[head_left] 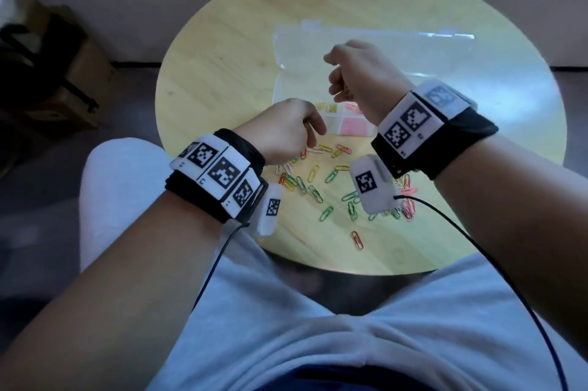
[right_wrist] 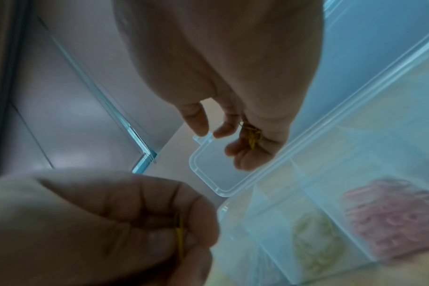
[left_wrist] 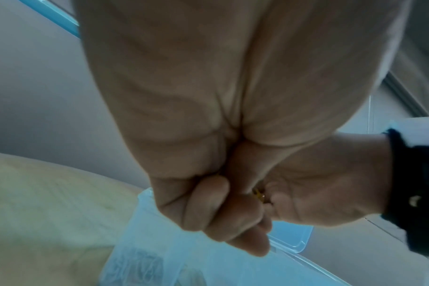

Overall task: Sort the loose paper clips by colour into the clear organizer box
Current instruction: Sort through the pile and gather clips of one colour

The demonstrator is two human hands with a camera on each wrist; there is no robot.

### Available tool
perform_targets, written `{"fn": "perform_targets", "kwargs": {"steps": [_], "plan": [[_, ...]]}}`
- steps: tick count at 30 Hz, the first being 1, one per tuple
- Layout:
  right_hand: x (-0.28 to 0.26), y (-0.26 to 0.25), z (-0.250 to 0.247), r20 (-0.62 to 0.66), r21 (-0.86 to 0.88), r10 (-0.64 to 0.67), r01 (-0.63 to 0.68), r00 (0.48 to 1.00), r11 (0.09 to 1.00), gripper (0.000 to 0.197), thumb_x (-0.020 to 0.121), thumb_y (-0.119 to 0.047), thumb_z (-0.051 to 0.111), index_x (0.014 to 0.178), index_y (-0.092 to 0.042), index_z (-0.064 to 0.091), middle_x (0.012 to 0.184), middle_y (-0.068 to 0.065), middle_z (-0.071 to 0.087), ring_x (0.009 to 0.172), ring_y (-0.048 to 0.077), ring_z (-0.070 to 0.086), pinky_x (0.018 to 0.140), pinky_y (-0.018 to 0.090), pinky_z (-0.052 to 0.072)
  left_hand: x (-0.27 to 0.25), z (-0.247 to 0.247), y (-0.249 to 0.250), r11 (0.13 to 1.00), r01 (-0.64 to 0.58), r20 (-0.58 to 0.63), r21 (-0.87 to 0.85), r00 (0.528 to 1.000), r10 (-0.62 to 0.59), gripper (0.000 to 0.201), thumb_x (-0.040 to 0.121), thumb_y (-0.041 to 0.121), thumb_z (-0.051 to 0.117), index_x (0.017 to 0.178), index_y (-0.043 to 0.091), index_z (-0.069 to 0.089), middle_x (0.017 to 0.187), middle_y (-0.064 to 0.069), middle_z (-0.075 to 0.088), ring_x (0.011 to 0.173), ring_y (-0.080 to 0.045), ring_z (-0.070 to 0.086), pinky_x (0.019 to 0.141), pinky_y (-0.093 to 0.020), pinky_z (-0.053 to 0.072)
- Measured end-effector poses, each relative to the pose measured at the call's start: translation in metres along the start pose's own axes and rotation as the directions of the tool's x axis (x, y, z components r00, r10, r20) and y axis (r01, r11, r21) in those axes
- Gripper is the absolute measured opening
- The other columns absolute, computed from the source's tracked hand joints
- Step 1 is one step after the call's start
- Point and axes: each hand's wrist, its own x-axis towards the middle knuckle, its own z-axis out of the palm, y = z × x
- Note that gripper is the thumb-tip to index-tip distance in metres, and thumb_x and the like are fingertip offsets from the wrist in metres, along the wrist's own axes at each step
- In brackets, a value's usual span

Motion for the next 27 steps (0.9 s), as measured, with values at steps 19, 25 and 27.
{"fn": "perform_targets", "kwargs": {"steps": [19,25,27], "plan": [[-0.061,0.074,-0.057,-0.238,0.074,-0.134,0.155,0.962,0.985,0.012,0.083,-0.039,0.056,0.093,-0.035,0.062,0.097,0.000,0.069,0.103,0.017,0.065,0.098,0.047,0.049,0.065,0.002,0.045,0.984,-0.081,-0.226,0.159,0.967,0.116,0.034,0.092,-0.001,0.031,0.096,0.024,0.054,0.100,0.010,0.067,0.094,-0.012,0.058,0.093,-0.037,0.043],[-0.061,0.083,-0.055,-0.265,0.092,-0.132,0.162,0.955,0.982,0.007,0.083,-0.031,0.060,0.089,-0.033,0.063,0.100,0.007,0.069,0.099,0.024,0.066,0.093,0.050,0.051,0.071,0.022,0.036,0.938,-0.067,-0.257,0.340,0.953,0.161,0.024,0.098,0.010,0.035,0.106,0.027,0.050,0.107,0.013,0.062,0.102,-0.015,0.056,0.090,-0.040,0.022],[-0.060,0.082,-0.054,-0.265,0.089,-0.153,0.182,0.952,0.979,0.008,0.084,-0.027,0.060,0.088,-0.033,0.063,0.102,0.011,0.068,0.099,0.027,0.065,0.092,0.049,0.052,0.068,0.018,0.035,0.941,-0.075,-0.228,0.331,0.961,0.157,0.023,0.098,0.011,0.035,0.109,0.027,0.049,0.109,0.012,0.060,0.103,-0.015,0.055,0.096,-0.042,0.025]]}}
